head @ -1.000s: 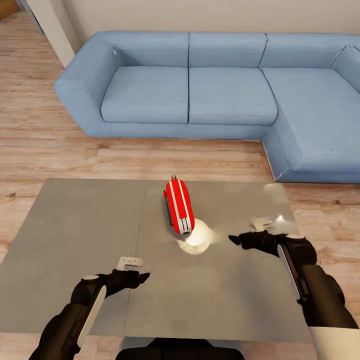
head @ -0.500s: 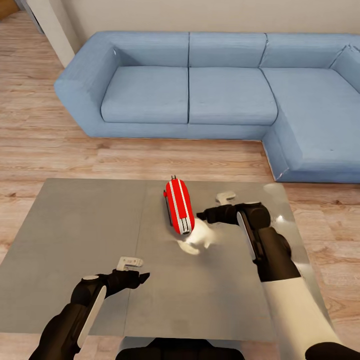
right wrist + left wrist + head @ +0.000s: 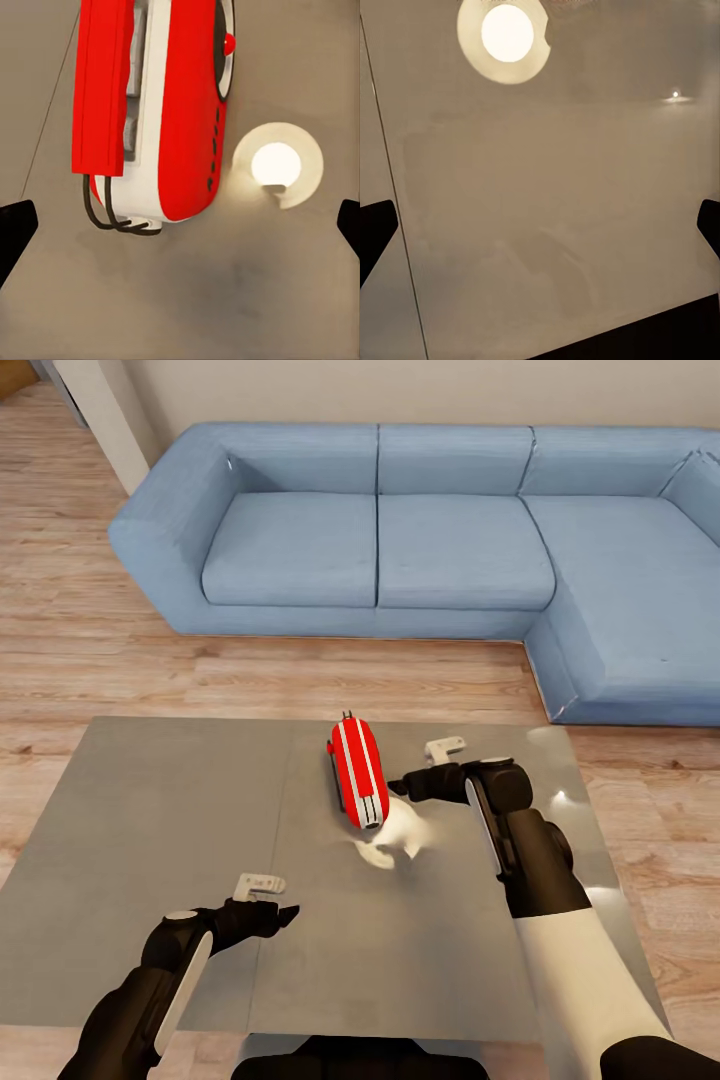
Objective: Turn on the radio receiver that's on the table in the living room.
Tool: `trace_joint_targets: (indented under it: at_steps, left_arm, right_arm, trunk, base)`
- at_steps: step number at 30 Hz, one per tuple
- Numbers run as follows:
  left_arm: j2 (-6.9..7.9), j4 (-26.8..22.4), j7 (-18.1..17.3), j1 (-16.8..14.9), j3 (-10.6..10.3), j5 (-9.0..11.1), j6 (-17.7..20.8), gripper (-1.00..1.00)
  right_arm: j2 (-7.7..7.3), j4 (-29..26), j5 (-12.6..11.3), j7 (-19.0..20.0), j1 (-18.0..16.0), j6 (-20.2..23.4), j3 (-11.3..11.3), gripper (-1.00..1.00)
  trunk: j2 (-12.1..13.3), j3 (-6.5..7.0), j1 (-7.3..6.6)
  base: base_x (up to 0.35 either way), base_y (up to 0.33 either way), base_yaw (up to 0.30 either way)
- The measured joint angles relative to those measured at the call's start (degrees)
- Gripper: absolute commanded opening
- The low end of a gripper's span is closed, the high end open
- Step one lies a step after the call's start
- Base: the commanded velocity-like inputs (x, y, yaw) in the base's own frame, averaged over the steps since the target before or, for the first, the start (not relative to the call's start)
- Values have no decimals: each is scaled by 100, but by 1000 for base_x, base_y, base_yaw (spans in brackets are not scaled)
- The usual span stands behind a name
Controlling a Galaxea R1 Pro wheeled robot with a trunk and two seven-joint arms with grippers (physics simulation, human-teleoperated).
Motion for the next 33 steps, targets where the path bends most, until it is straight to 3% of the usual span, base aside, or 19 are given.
trace_joint_targets:
  at_steps: [21,28,32,33]
  left_arm:
    - [9,-2,-8,0,9,6,4,100]
    - [2,-2,-8,0,3,3,4,100]
    - [0,-2,-2,0,0,0,4,100]
    - [0,-1,-1,0,0,0,4,100]
  right_arm:
    - [1,-3,51,-5,-1,0,6,100]
    - [9,3,176,-15,-1,0,6,100]
    - [158,68,248,-128,-79,0,6,100]
    - [313,149,342,-181,-163,0,7,100]
  trunk:
    - [0,0,0]
    - [0,0,0]
    - [0,0,0]
    - [0,0,0]
  base:
    - [0,0,0]
    - [0,0,0]
    - [0,0,0]
    - [0,0,0]
